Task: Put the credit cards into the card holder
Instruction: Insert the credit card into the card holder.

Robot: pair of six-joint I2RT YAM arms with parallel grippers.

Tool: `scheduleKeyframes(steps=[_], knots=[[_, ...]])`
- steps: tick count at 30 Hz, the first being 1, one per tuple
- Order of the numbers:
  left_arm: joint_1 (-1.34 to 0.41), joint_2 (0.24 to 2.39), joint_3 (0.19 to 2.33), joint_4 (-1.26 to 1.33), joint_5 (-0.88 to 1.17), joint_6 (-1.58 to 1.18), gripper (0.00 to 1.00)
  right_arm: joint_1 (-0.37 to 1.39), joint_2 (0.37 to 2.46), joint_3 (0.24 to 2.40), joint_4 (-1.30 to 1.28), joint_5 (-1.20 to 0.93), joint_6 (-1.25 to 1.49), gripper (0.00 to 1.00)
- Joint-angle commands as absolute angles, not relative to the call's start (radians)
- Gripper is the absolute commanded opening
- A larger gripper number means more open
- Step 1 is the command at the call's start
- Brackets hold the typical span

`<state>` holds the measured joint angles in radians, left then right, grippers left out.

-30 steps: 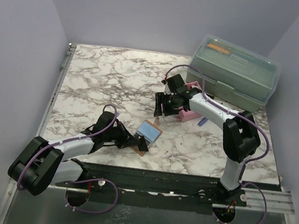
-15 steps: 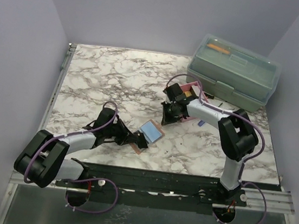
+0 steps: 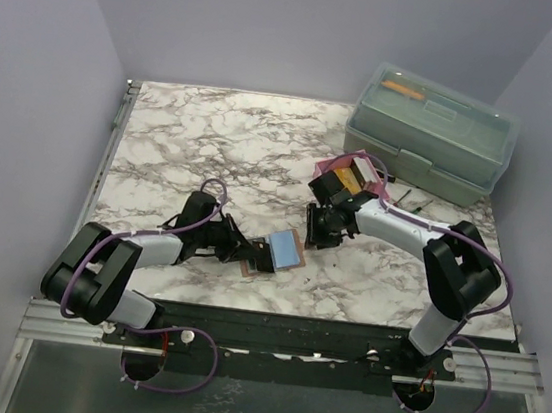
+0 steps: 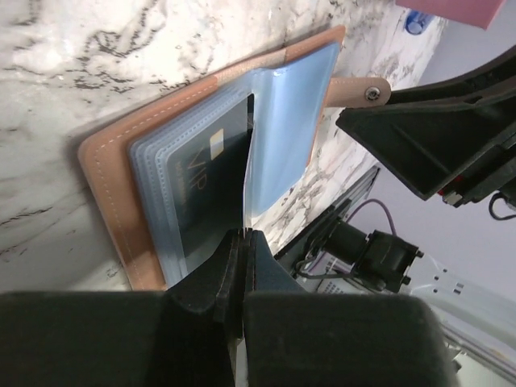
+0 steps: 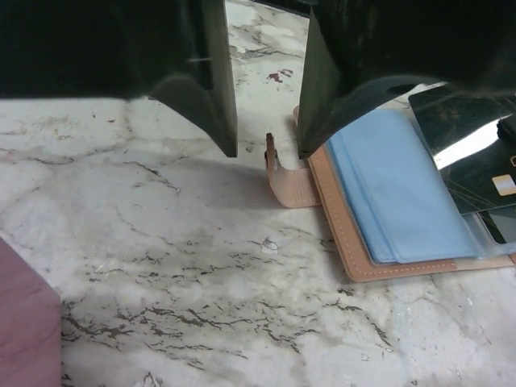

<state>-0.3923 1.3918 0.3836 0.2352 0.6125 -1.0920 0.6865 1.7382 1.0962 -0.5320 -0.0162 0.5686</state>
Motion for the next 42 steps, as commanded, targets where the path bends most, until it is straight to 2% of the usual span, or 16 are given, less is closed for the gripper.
scheduleKeyframes(steps=[1, 3, 10, 12, 16, 21, 42], knots=[[-0.383, 1.397, 0.373, 0.288, 0.694, -0.996, 0.0, 0.693, 1.715, 1.163, -0.631, -0.005, 0.525, 0.45], [-0.381, 1.381, 0.37, 0.288, 0.696, -0.987, 0.0, 0.693, 1.732, 1.231, -0.691, 0.018, 0.486, 0.49], [-0.376, 1.366, 0.364, 0.287, 0.711, -0.976, 0.0, 0.693, 1.744, 1.365, -0.728, -0.053, 0.4, 0.48], [-0.374, 1.361, 0.363, 0.287, 0.714, -0.968, 0.0, 0.693, 1.777, 1.365, -0.685, -0.145, 0.38, 0.41], [-0.366, 1.348, 0.359, 0.287, 0.718, -0.959, 0.0, 0.693, 1.854, 1.355, -0.61, -0.336, 0.395, 0.13], [-0.356, 1.349, 0.36, 0.296, 0.732, -0.954, 0.0, 0.693, 1.905, 1.316, -0.534, -0.377, 0.451, 0.03], [-0.341, 1.465, 0.361, 0.362, 0.779, -0.926, 0.0, 0.693, 1.953, 1.2, -0.476, -0.329, 0.488, 0.02]])
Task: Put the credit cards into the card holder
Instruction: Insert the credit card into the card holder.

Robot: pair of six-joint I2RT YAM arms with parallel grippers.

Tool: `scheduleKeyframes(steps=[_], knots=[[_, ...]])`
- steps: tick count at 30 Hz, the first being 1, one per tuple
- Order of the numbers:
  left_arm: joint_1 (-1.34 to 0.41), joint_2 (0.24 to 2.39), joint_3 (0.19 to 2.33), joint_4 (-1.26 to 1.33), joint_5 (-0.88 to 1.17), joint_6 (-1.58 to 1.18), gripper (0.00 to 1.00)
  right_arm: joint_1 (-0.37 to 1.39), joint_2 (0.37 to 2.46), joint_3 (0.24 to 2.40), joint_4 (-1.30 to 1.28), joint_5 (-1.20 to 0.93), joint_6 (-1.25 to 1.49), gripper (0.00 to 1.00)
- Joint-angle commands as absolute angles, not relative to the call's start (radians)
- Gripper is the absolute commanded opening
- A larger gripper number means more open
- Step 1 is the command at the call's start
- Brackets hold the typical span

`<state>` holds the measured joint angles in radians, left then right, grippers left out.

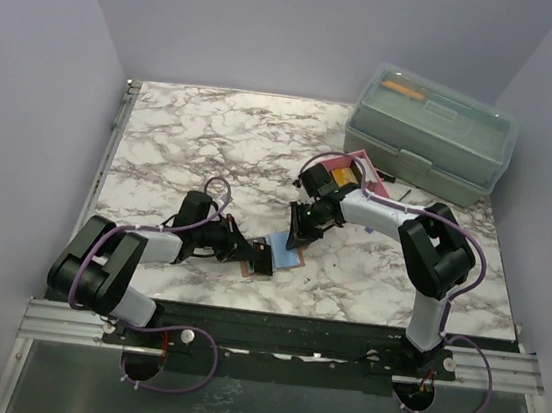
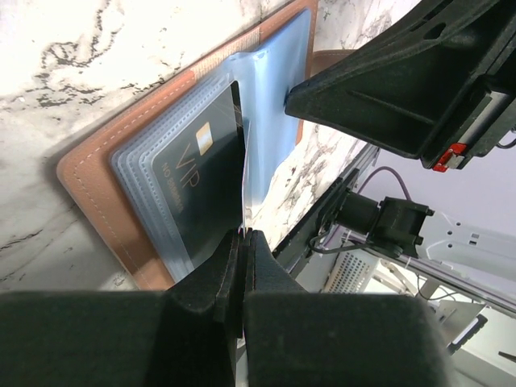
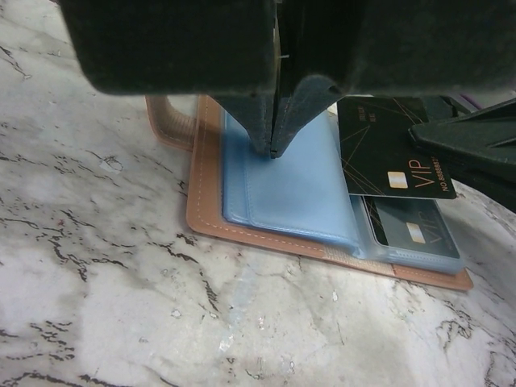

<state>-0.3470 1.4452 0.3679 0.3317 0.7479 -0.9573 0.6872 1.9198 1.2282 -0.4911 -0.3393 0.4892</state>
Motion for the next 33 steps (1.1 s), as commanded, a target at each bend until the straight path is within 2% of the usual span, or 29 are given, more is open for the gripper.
scheduleKeyframes(steps=[1, 33], knots=[[-0.341, 1.466, 0.361, 0.362, 0.779, -0.925, 0.0, 0.693, 1.954, 1.2, -0.477, -0.329, 0.488, 0.02], [-0.341, 1.495, 0.382, 0.461, 0.804, -0.927, 0.0, 0.693, 1.965, 1.206, -0.482, -0.328, 0.472, 0.02]])
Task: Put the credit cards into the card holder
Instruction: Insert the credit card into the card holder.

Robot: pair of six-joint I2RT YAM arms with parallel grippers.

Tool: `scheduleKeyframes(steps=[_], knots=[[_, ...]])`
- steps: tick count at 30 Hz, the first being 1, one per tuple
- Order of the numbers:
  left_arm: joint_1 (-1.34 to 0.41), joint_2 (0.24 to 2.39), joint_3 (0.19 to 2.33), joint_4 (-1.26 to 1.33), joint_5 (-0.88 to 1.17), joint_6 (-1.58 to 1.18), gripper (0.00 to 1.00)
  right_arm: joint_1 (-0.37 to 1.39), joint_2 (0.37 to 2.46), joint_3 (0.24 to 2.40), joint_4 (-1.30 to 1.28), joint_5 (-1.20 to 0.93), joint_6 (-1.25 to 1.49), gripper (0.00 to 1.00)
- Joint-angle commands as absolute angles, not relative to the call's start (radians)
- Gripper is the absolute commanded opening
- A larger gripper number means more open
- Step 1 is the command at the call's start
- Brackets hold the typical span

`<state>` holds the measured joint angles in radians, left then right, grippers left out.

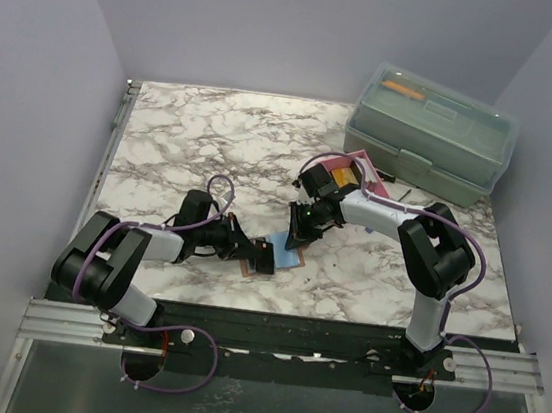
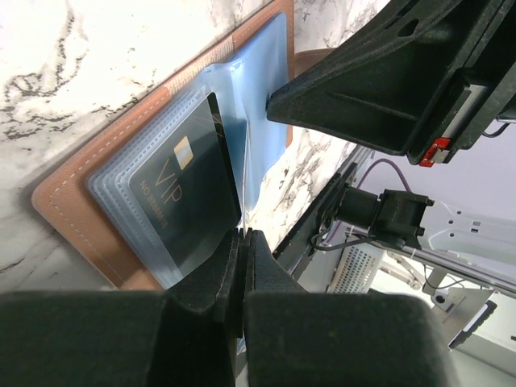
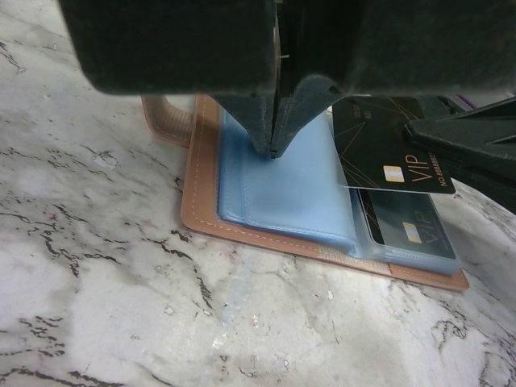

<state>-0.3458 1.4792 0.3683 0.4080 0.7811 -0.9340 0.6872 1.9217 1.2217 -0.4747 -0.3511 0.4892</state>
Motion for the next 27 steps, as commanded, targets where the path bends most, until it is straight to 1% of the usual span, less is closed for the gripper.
scheduleKeyframes(steps=[1, 13, 27], knots=[[-0.341, 1.498, 0.383, 0.466, 0.8, -0.928, 0.0, 0.693, 1.965, 1.205, -0.481, -0.329, 0.473, 0.02], [-0.341, 1.606, 0.421, 0.561, 0.761, -0.955, 0.0, 0.693, 1.968, 1.196, -0.48, -0.33, 0.465, 0.02], [-0.337, 1.622, 0.436, 0.568, 0.687, -0.942, 0.0, 0.693, 1.963, 1.174, -0.476, -0.333, 0.457, 0.02]])
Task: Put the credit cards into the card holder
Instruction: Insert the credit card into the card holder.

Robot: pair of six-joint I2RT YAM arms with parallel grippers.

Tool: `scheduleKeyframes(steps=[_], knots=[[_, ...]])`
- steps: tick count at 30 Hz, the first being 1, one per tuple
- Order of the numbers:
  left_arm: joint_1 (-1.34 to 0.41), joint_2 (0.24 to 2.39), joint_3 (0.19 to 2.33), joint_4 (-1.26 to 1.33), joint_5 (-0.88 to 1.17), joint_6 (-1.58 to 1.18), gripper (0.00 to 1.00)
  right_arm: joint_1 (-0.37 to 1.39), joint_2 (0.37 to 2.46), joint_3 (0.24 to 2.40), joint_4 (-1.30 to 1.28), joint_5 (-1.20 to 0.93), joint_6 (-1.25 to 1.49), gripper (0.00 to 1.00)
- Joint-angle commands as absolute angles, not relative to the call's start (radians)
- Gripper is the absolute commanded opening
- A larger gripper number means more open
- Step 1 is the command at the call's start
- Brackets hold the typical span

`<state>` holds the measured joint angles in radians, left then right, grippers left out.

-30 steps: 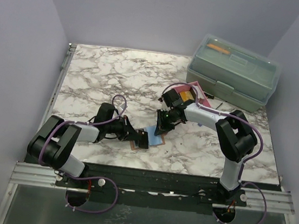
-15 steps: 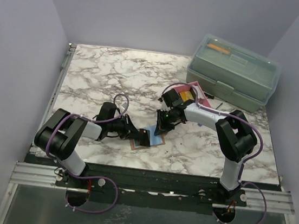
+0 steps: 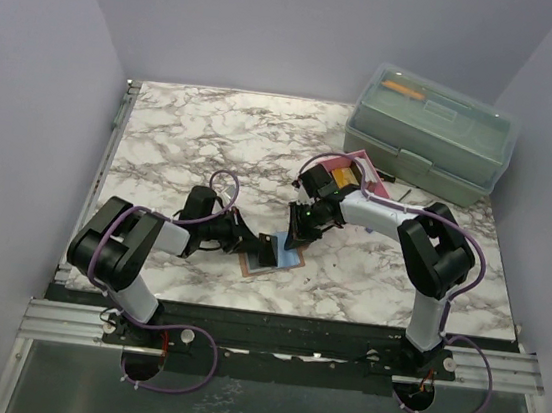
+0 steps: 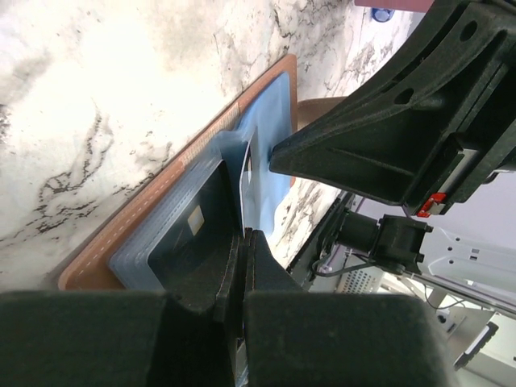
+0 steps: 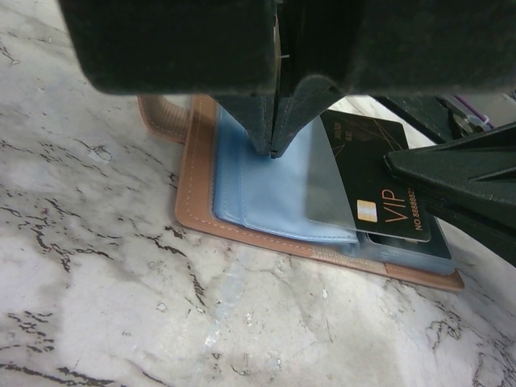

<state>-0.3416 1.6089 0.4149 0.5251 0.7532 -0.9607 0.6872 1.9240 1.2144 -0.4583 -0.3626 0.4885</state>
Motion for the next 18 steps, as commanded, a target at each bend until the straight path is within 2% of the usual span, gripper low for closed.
scheduleKeyframes(steps=[1, 14, 16, 18], knots=[[-0.336, 1.619, 0.436, 0.568, 0.679, -0.941, 0.0, 0.693, 1.963, 1.174, -0.476, -0.333, 0.456, 0.02], [-0.361, 1.605, 0.399, 0.601, 0.621, -0.99, 0.0, 0.693, 1.937, 1.183, -0.513, -0.345, 0.487, 0.04], [-0.371, 1.596, 0.393, 0.601, 0.607, -0.996, 0.0, 0.692, 1.912, 1.189, -0.537, -0.333, 0.51, 0.1], [-0.382, 1.592, 0.39, 0.601, 0.597, -1.003, 0.0, 0.692, 1.886, 1.197, -0.567, -0.315, 0.517, 0.22]])
